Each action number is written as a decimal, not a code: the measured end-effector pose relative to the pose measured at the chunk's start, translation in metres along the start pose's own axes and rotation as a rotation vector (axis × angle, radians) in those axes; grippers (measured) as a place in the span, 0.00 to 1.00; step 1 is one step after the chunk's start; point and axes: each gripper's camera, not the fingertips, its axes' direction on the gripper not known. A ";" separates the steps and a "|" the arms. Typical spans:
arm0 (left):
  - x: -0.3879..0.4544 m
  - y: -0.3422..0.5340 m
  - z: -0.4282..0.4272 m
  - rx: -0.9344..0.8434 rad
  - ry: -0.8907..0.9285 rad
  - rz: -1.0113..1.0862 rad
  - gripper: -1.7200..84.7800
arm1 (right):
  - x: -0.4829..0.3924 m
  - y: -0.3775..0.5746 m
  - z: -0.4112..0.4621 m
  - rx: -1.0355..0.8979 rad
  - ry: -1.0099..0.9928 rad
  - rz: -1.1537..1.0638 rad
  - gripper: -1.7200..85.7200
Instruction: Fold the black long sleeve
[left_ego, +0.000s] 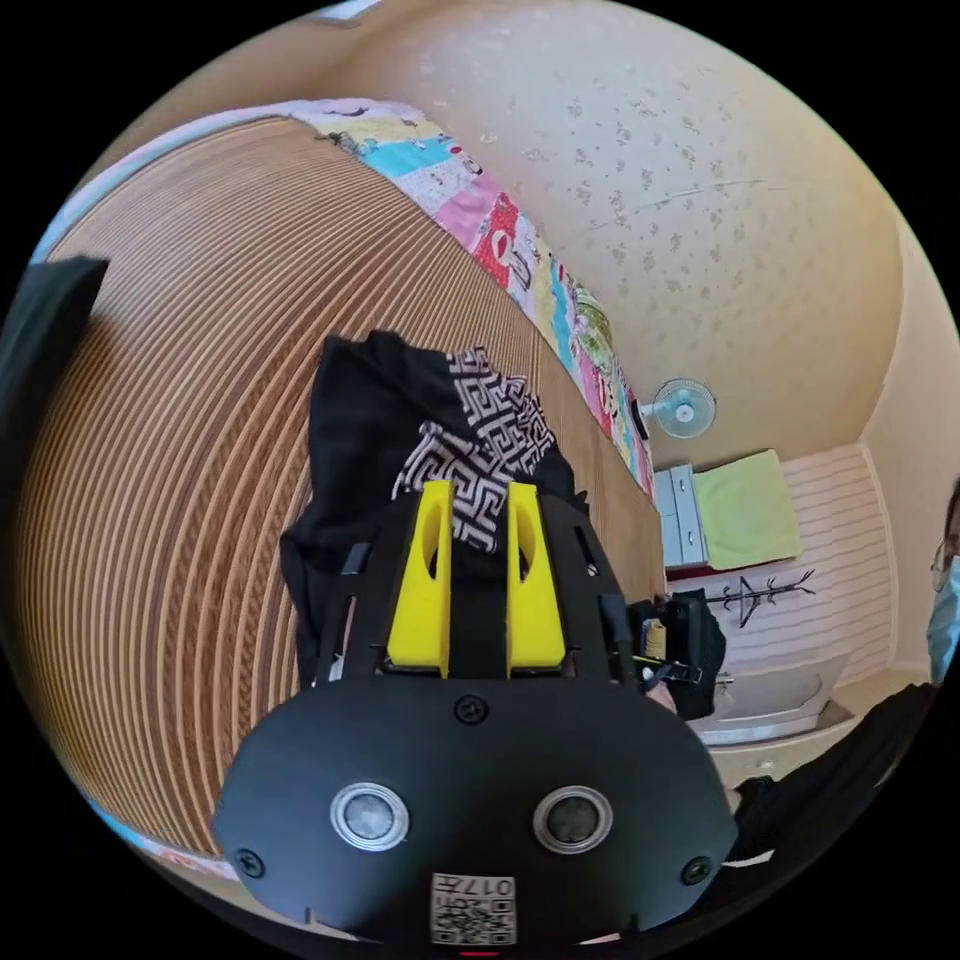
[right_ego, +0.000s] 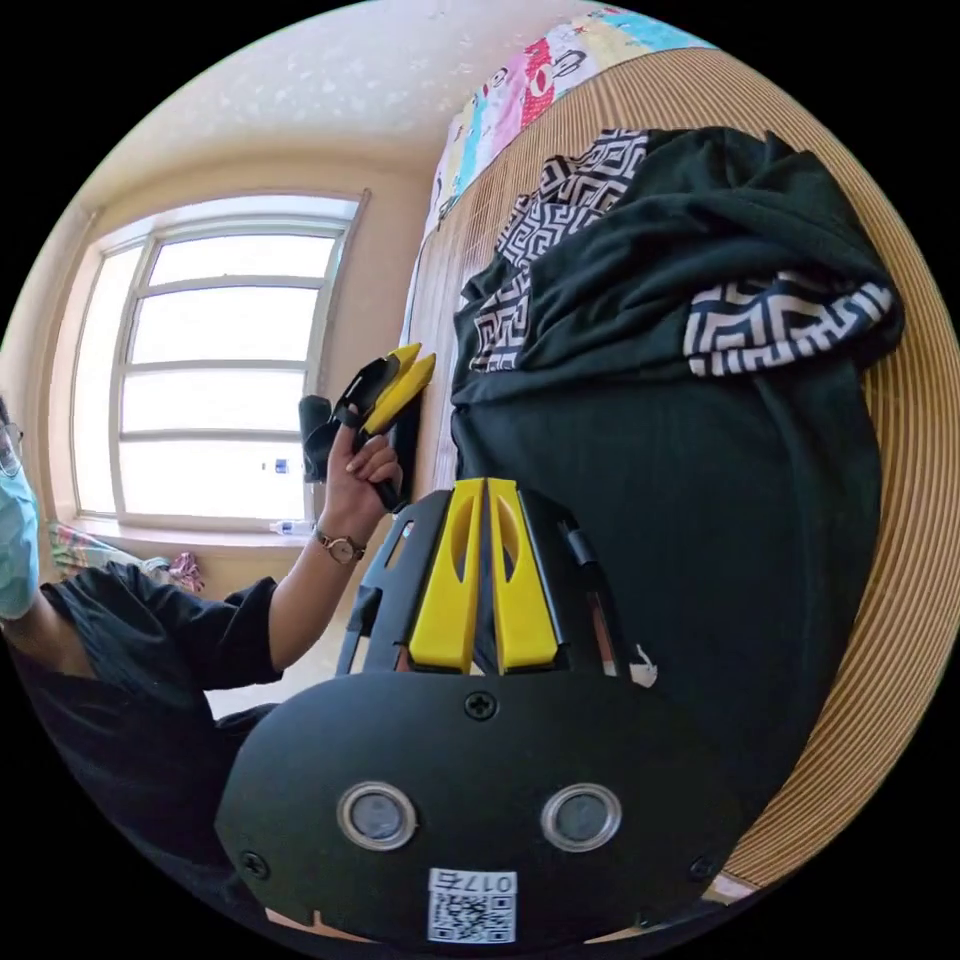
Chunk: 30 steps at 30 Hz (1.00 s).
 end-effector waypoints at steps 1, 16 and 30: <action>0.005 -0.013 0.009 -0.011 -0.022 0.049 0.12 | 0.000 0.001 -0.004 0.015 0.012 0.005 0.04; 0.092 -0.028 -0.005 -0.107 0.051 0.553 0.03 | -0.044 -0.023 -0.048 0.267 0.148 -0.054 0.05; -0.061 0.026 -0.037 -0.079 -0.078 -0.055 0.06 | -0.054 -0.037 -0.003 0.114 0.107 -0.080 0.10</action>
